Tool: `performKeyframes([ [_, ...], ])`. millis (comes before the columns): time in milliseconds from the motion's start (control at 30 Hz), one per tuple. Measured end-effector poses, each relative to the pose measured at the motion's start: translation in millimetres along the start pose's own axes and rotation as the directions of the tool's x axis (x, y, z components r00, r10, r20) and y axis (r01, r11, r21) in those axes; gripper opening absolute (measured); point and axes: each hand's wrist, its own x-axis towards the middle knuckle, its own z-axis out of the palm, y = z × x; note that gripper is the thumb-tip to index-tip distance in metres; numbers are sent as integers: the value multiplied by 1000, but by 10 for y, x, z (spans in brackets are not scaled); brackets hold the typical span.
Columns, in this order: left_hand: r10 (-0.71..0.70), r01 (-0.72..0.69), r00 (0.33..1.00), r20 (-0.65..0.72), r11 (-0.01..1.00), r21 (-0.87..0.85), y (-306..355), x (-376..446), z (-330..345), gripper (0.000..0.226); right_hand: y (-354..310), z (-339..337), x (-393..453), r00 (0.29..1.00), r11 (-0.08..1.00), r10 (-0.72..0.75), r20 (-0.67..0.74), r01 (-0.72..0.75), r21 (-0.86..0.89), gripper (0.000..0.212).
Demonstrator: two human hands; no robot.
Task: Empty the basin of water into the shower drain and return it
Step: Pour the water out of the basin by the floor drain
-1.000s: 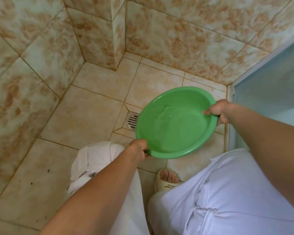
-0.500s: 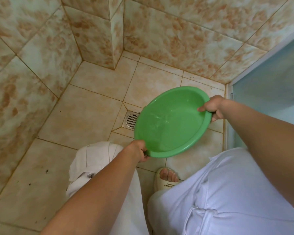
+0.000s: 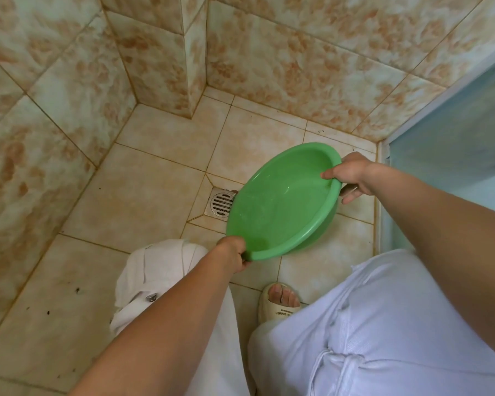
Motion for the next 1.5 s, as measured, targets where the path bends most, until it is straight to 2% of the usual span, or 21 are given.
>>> performKeyframes([
  [467,8,-9,1000,-1,998,-57,12,77,-16,33,-109,-31,-40,994,998,-17,-106,11,-57,31],
  [567,15,-15,1000,7,998,-61,18,70,-19,29,-162,-30,-59,989,994,-51,-141,36,-102,22],
  [833,17,-15,999,44,999,-51,39,-13,-25,19,-325,-10,-102,967,979,-171,-191,144,-146,17],
  [1067,28,-26,998,52,999,-42,45,-79,-34,19,-454,41,-147,941,943,-290,-176,249,-222,21],
  [1300,50,-45,998,44,994,-100,35,-82,-34,29,-662,132,-247,913,895,-397,-98,361,-262,35],
  [1500,48,-43,998,41,992,-122,46,-102,-41,29,-795,233,-345,899,876,-434,-52,408,-257,32],
])
